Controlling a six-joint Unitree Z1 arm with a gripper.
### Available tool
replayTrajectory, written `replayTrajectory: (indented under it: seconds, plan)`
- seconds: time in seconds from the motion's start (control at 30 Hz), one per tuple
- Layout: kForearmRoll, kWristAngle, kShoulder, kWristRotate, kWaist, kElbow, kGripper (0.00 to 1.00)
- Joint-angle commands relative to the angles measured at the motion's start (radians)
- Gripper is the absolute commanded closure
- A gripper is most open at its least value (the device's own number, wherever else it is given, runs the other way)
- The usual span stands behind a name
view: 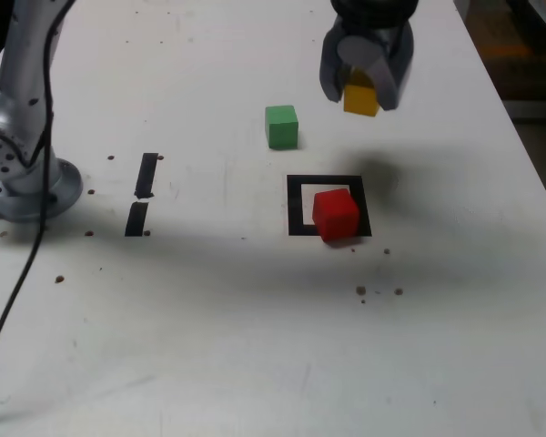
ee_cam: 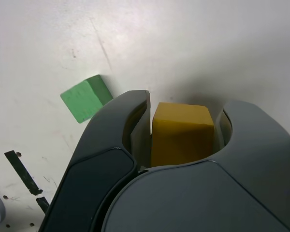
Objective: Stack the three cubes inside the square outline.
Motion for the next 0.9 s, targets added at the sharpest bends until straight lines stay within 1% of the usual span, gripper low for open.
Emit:
replayTrajectory:
  seconds: [0.0, 0.1, 0.23, 0.33, 0.67, 0.87]
  plan:
    - [0.000, -0.008, -0.007, -0.008, 0.014, -0.009, 0.85]
    - [-0.003, -0.028, 0.000, -0.023, 0.046, -0.013, 0.85]
    - [-0.018, -0.064, 0.018, -0.031, 0.080, -0.016, 0.85]
    - [-0.032, -0.079, 0.034, -0.036, 0.092, -0.011, 0.85]
    - [-0.112, -0.101, 0.079, -0.045, 0.115, 0.039, 0.82]
    - [-0.127, -0.102, 0.085, -0.051, 0.130, 0.072, 0.74]
